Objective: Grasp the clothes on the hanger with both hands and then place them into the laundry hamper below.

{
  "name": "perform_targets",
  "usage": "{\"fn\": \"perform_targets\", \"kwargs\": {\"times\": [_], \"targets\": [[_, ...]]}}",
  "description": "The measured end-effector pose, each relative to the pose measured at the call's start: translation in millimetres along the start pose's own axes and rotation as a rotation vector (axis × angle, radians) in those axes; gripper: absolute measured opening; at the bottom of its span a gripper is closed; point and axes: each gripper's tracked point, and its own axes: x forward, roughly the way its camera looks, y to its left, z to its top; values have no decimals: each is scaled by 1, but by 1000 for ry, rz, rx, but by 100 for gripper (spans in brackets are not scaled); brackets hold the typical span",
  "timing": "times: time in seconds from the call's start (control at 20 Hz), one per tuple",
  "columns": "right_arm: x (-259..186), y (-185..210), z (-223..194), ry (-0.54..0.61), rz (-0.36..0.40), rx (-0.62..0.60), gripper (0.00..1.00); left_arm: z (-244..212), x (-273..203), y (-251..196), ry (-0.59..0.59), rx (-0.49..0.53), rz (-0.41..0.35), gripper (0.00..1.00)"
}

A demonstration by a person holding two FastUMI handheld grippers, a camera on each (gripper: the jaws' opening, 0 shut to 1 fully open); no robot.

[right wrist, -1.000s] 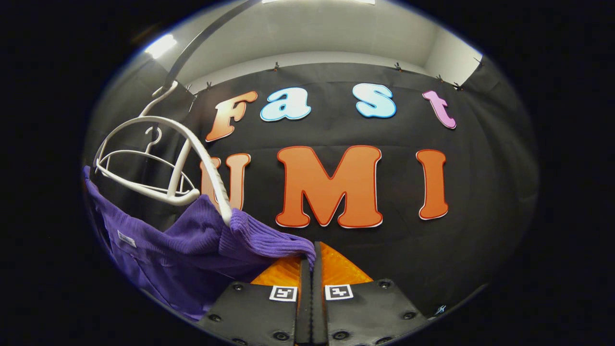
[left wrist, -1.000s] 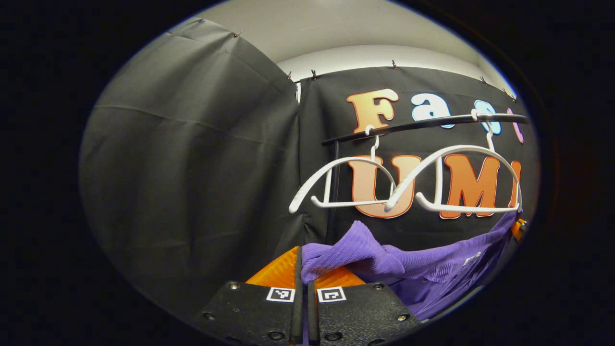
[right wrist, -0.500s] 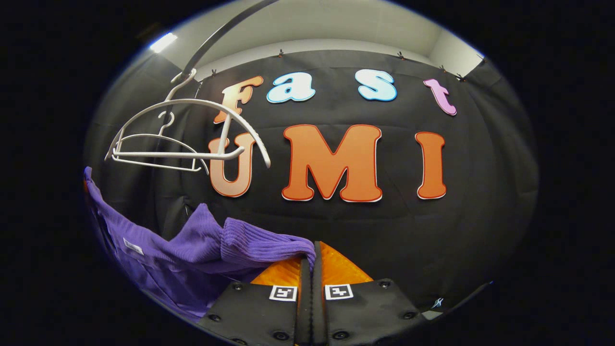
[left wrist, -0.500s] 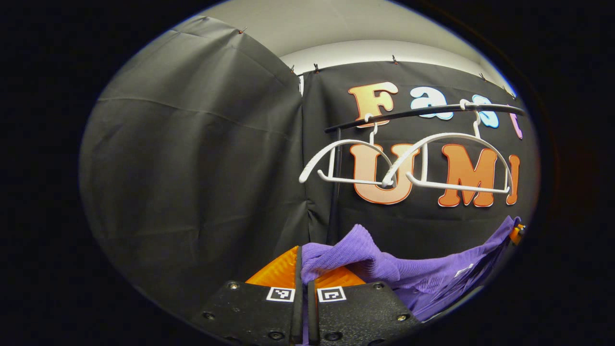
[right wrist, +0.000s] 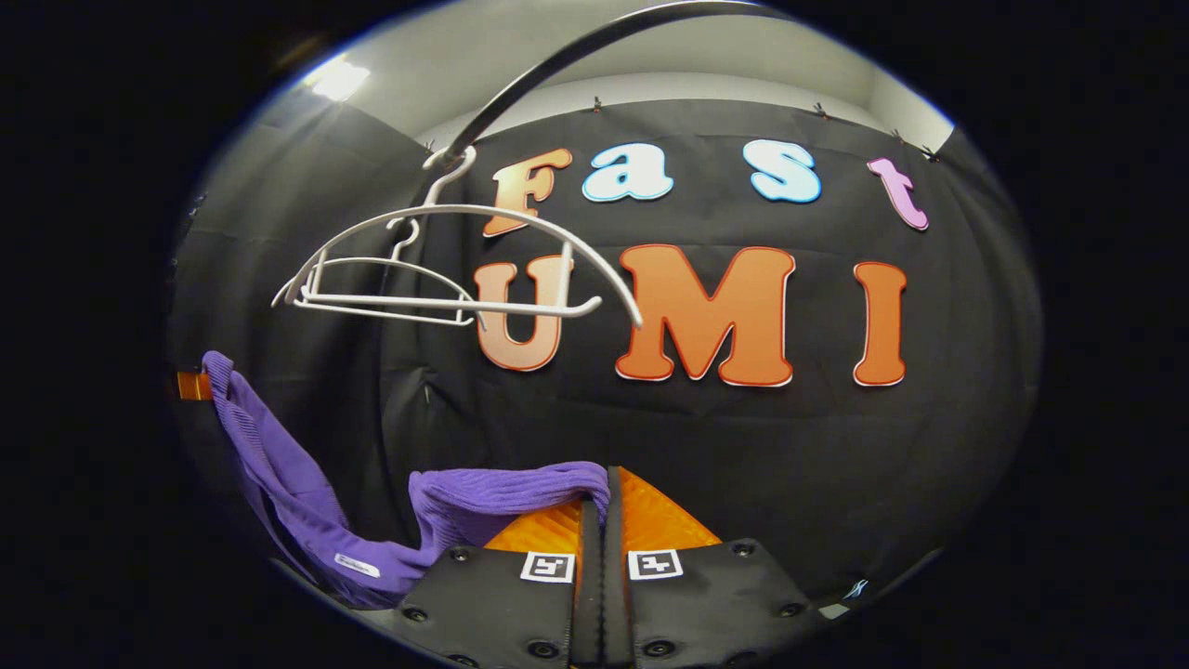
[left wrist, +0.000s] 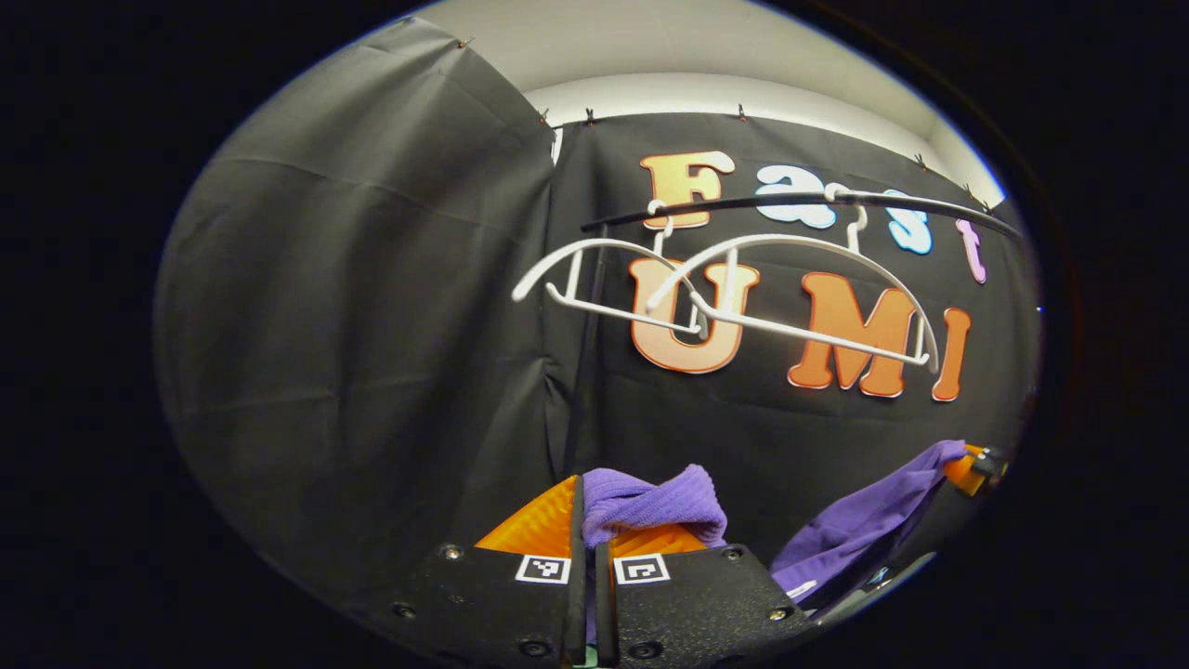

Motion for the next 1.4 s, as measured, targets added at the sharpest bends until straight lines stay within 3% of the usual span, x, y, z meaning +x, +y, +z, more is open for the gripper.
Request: {"fn": "perform_targets", "kwargs": {"times": [0.2, 0.45, 0.85, 1.1, 1.3, 1.4], "targets": [[-10, 44, -38, 96, 107, 11, 8, -48, -1, -31, 111, -11, -70, 2], [-22, 72, -95, 262, 182, 42, 8, -113, -9, -56, 265, -6, -131, 4], [-31, 92, -185, 493, 211, 84, 8, -221, -23, -70, 563, -2, -146, 4], [-46, 109, -269, 742, 227, 134, 8, -293, -28, -75, 759, 0, -119, 5], [-55, 114, -303, 843, 210, 155, 8, -323, -34, -66, 839, 27, -87, 7], [-58, 116, -309, 879, 207, 153, 9, -328, -43, -69, 873, 31, -107, 9]]}}
